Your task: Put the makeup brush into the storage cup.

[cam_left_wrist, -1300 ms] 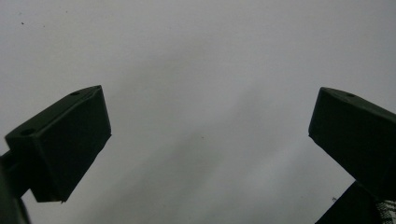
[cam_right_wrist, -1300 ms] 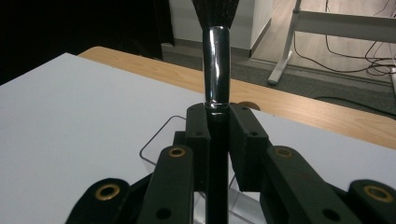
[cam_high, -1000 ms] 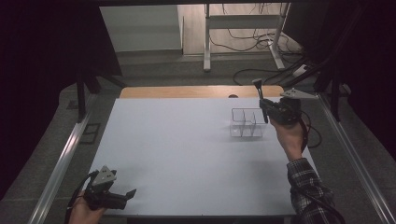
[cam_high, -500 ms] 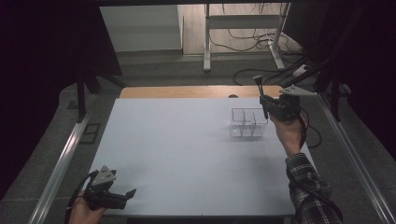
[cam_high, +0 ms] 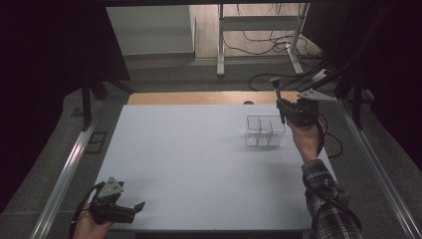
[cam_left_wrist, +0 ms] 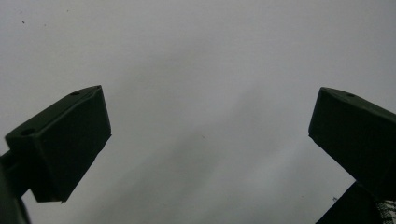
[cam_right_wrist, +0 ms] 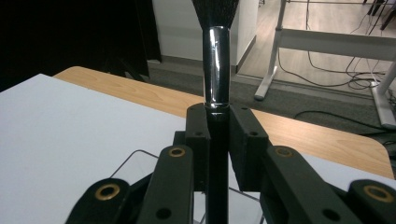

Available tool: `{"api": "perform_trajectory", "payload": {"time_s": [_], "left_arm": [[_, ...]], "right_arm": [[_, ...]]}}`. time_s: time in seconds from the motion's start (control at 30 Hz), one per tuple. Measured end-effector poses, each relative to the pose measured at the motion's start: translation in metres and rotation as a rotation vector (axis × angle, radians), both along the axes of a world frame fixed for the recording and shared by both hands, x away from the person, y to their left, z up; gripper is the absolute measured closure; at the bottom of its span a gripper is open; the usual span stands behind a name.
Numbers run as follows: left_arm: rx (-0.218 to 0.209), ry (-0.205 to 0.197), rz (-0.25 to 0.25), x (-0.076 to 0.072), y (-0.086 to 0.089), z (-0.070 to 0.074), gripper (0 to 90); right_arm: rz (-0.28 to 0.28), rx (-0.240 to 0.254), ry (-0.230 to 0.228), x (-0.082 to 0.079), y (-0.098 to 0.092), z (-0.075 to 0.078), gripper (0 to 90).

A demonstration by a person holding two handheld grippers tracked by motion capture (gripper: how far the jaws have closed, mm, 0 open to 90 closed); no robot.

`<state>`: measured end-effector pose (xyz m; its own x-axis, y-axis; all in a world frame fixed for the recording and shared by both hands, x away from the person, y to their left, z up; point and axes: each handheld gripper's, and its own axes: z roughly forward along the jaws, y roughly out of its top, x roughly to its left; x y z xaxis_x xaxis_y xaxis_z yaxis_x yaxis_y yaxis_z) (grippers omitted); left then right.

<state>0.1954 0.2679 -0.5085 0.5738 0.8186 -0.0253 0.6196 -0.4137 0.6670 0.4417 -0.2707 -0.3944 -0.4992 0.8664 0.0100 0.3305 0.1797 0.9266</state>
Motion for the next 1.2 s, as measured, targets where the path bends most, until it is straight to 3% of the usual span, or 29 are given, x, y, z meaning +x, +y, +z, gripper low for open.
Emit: {"api": "perform_trajectory", "payload": {"time_s": [0.83, 1.2], "left_arm": [[0.001, 0.001, -0.001, 0.000, 0.000, 0.000, 0.0], [-0.002, 0.000, 0.000, 0.000, 0.000, 0.000, 0.0]], "right_arm": [[-0.024, -0.016, -0.040, 0.017, -0.001, -0.008, 78.4], [-0.017, -0.013, -0.031, 0.022, -0.001, -0.019, 78.3]]}}
